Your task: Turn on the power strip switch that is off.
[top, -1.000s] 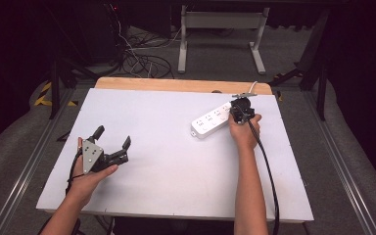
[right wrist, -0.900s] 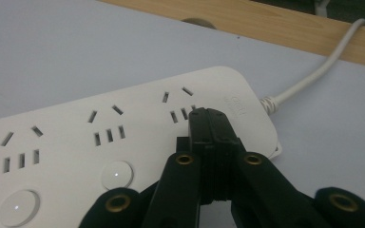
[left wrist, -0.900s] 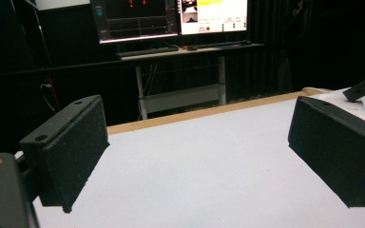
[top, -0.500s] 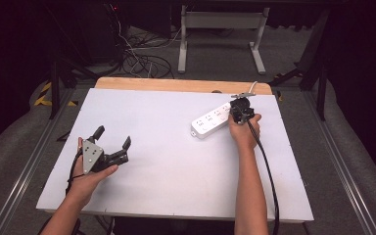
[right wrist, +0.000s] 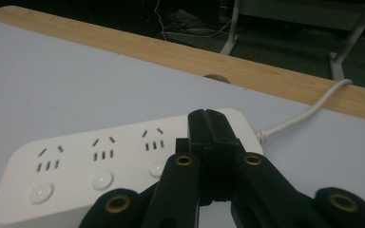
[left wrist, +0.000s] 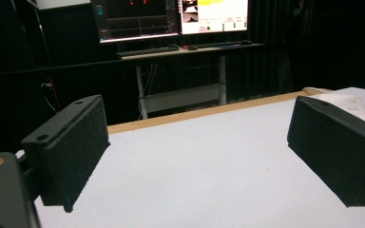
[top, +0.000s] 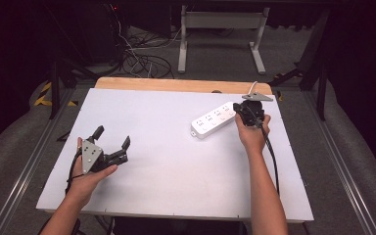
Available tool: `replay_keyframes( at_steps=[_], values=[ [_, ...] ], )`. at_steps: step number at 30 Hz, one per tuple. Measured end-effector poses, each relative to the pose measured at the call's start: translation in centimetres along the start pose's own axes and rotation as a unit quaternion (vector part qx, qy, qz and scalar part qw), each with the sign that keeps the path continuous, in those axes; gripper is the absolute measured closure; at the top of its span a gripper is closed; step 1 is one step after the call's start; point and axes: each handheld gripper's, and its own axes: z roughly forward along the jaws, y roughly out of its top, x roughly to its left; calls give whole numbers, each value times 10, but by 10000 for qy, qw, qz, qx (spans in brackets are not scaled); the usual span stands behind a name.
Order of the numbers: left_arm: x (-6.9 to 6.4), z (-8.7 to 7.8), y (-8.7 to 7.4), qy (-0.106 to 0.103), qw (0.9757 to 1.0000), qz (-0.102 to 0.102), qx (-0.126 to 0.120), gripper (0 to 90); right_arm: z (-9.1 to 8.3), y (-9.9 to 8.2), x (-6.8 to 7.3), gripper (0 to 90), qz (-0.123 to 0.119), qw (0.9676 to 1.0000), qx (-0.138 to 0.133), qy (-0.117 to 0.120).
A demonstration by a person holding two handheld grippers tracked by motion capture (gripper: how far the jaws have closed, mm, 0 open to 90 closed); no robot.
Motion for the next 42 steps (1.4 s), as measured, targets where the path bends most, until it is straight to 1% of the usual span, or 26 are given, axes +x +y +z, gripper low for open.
replay_keyframes(
  at_steps=[2, 5, 6, 7, 9, 10, 11, 15, 17, 18, 19, 20, 21, 22, 23, 24, 25, 28, 30, 33, 35, 36, 37, 39, 41, 42],
  values=[
    [0, 0, 0, 2, 10000, -27, -7, 71, -14, -7, 3, 900, -64, 10000, -25, 58],
    [1, 0, 0, 25, 10000, -43, -1, 72, -33, -13, 8, 900, -73, 9994, -230, 233],
    [1, 0, 0, 31, 10000, -41, 2, 72, -33, -13, 8, 900, -73, 9994, -230, 233],
    [1, 0, 0, 38, 10000, -36, 2, 71, -48, -17, 12, 900, -129, 9989, -366, 272],
    [1, 0, 0, 60, 10000, -33, -13, 77, -64, -21, 13, 900, -113, 9980, -542, 303],
    [1, 0, 0, 60, 10000, -33, -13, 82, -64, -21, 13, 900, -113, 9980, -542, 303],
    [1, 0, 1, 71, 10000, -32, -16, 82, -79, -26, 15, 900, -100, 9972, -666, 311],
    [1, -1, 1, 76, 10000, -39, -37, 82, -108, -33, 19, 900, 91, 9940, -1021, 387],
    [1, -1, 1, 82, 10000, -33, -32, 82, -120, -39, 20, 900, 137, 9927, -1130, 397],
    [1, -1, 1, 86, 9999, -41, -33, 82, -120, -39, 20, 900, 137, 9927, -1130, 397],
    [1, 0, 1, 75, 10000, -30, -22, 82, -126, -42, 21, 900, 138, 9923, -1183, 343],
    [1, 0, 1, 75, 10000, -34, -25, 82, -132, -46, 20, 900, 155, 9915, -1258, 287],
    [1, 0, 1, 85, 10000, -32, -26, 82, -144, -52, 19, 900, 248, 9890, -1434, 278],
    [1, 0, 0, 86, 10000, -28, -19, 82, -144, -52, 19, 900, 248, 9890, -1434, 278],
    [1, 0, 1, 96, 9999, -30, -20, 82, -158, -64, 19, 900, 376, 9835, -1733, 357],
    [1, 0, 1, 93, 9999, -33, -23, 82, -162, -67, 20, 900, 385, 9817, -1822, 386],
    [1, 0, 1, 87, 10000, -33, -25, 82, -162, -67, 20, 900, 385, 9817, -1822, 386],
    [1, 1, 1, 91, 10000, -31, -26, 83, -173, -76, 25, 900, 320, 9766, -2091, 390],
    [1, 1, 1, 65, 10000, 3, -15, 83, -172, -75, 28, 900, 240, 9747, -2198, 336],
    [1, 0, 1, 51, 10000, 0, -19, 83, -167, -75, 29, 900, 142, 9756, -2173, 290],
    [1, 0, 0, 58, 10000, -11, -17, 83, -166, -76, 28, 900, 182, 9753, -2180, 297],
    [1, 0, 0, 58, 10000, -10, -14, 83, -166, -76, 28, 872, 166, 9752, -2191, 282],
    [1, 0, 0, 66, 10000, -2, -4, 83, -167, -76, 27, 861, 186, 9742, -2235, 256],
    [1, 0, 0, 55, 10000, 15, -11, 83, -168, -77, 27, 851, 213, 9738, -2248, 257],
    [0, 0, 0, 48, 10000, 34, -8, 83, -168, -77, 27, 790, 214, 9737, -2258, 215],
    [0, 0, 0, 42, 10000, 33, -2, 83, -168, -77, 27, 731, 233, 9737, -2260, 196]
  ],
)
